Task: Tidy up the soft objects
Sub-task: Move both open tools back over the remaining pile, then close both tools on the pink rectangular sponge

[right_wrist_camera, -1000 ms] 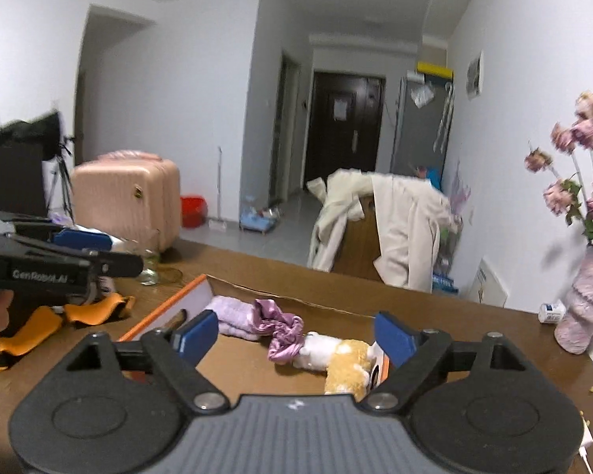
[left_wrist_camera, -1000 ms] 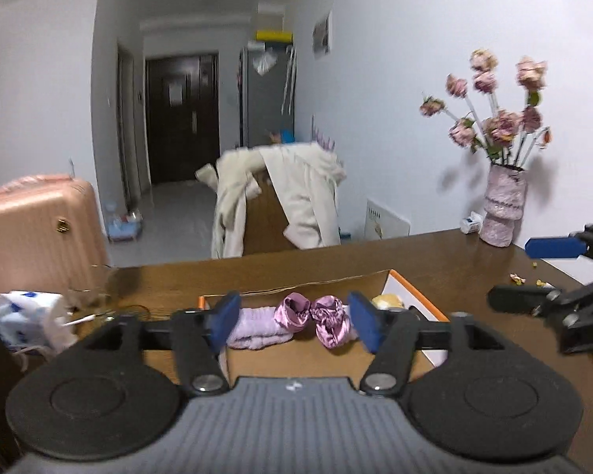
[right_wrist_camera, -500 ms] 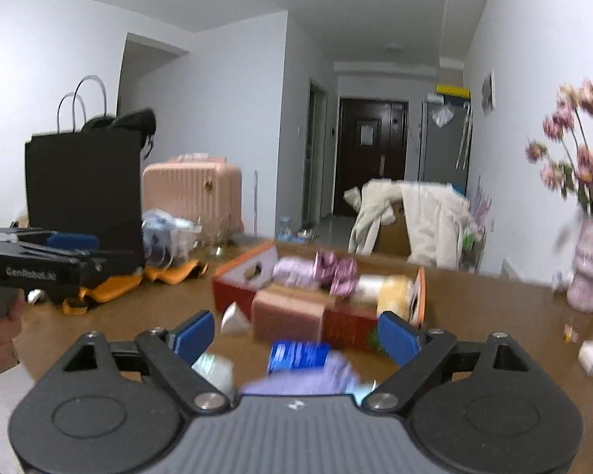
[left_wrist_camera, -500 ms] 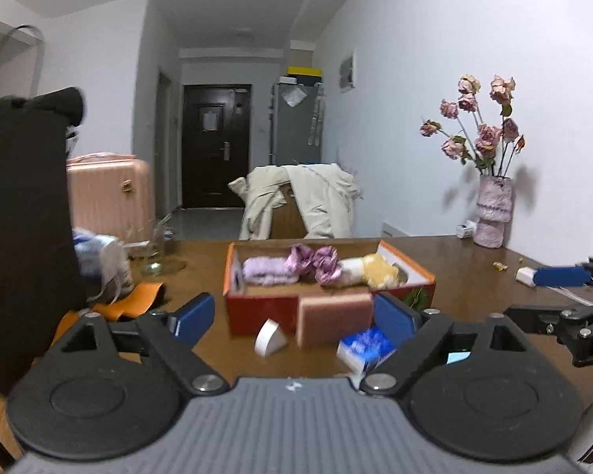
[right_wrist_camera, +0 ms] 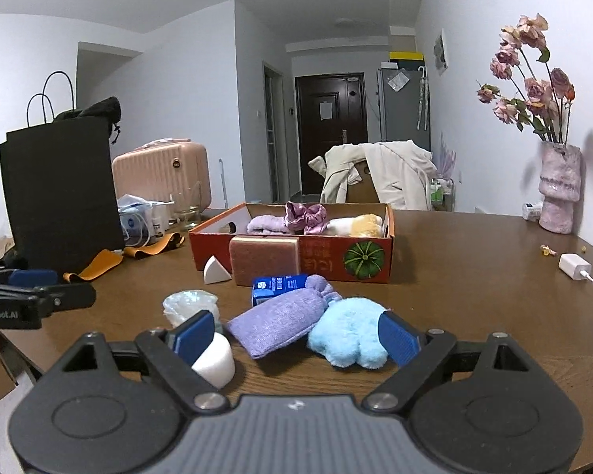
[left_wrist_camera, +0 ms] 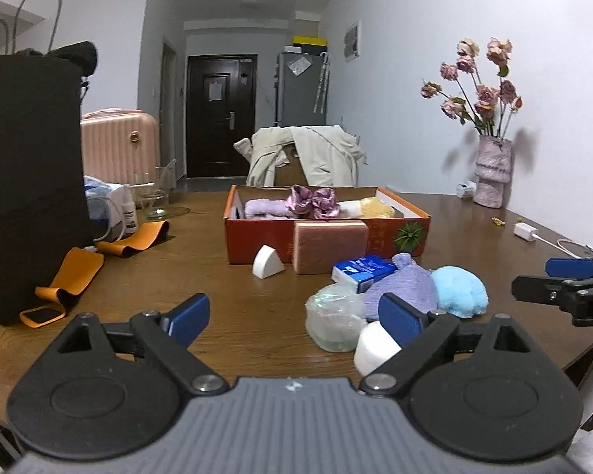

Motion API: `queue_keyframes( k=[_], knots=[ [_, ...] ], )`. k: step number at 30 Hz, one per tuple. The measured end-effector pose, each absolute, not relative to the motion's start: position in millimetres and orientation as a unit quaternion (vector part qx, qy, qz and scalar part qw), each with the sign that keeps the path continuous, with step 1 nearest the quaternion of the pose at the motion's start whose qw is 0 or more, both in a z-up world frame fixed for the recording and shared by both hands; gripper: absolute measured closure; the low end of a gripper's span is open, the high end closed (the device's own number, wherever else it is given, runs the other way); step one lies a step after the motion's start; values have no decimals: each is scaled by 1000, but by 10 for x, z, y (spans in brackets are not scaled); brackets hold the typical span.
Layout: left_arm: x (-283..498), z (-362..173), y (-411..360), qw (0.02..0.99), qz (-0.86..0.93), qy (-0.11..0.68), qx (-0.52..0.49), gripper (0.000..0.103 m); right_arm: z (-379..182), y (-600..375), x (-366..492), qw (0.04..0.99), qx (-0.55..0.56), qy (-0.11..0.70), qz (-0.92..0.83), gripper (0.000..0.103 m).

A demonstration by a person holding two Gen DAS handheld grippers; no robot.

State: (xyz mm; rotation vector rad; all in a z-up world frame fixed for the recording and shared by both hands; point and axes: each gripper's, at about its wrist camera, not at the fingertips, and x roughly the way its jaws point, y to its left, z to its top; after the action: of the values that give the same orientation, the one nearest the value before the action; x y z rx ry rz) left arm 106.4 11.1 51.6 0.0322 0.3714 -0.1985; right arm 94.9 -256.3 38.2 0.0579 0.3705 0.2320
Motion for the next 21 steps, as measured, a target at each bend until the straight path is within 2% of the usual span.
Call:
queue_keyframes(
  k=[9, 11, 12, 15, 16, 18, 21],
  knots=[
    [1399, 522, 5, 974, -117, 191, 17, 9, 319, -2669, 1233, 969, 65, 199, 127, 16],
    [1585, 536, -3, 973, -119, 196, 10, 10, 318, -2686, 1395, 967, 76, 204, 130, 19],
    [1685, 539, -13, 973, -119, 198, 8, 14, 322, -2689, 1475, 966, 79, 207, 129, 22],
    [2049, 536, -44, 970, -119, 211, 1, 27, 345, -2674, 1774, 962, 93, 213, 141, 23],
    [2171, 532, -46, 969, -125, 214, -4, 29, 345, -2658, 1872, 961, 95, 215, 145, 26],
    [2473, 519, -52, 963, -132, 234, -22, 40, 340, -2620, 2128, 957, 102, 221, 157, 35],
    [2889, 487, -47, 956, -136, 256, -45, 47, 316, -2562, 2519, 951, 118, 232, 168, 42]
  ],
)
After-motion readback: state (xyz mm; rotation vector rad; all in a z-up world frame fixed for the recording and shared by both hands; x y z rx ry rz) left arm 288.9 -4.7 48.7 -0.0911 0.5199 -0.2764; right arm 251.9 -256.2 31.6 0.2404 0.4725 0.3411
